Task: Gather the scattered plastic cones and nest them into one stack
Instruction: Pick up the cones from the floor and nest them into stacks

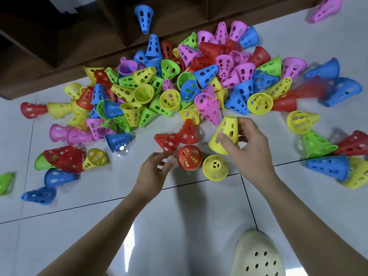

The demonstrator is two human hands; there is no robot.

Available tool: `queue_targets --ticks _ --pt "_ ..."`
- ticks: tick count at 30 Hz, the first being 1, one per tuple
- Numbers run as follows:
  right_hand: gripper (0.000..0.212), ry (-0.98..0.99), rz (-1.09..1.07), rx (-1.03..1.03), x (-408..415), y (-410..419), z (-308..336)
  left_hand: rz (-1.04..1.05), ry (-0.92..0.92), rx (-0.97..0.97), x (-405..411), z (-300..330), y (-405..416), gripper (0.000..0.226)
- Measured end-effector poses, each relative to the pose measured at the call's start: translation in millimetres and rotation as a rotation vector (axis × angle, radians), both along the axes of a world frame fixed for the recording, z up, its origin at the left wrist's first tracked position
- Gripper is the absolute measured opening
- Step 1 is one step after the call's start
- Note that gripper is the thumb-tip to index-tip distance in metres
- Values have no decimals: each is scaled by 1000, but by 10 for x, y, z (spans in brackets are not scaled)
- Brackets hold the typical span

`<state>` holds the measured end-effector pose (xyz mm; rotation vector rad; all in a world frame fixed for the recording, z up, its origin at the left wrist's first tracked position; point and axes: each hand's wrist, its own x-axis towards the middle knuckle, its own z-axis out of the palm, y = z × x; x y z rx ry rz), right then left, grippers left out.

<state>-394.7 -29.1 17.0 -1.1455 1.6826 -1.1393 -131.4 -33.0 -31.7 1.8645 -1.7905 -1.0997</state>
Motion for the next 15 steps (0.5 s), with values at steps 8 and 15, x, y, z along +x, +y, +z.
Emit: queue_targets --ticks 8,15 --pt "43 84 40 -138 26 458 -118 615 251 522 -10 -96 -404 66" --pt "44 193 208 -145 70 624 -394 710 322 693 -289 -76 -823 66"
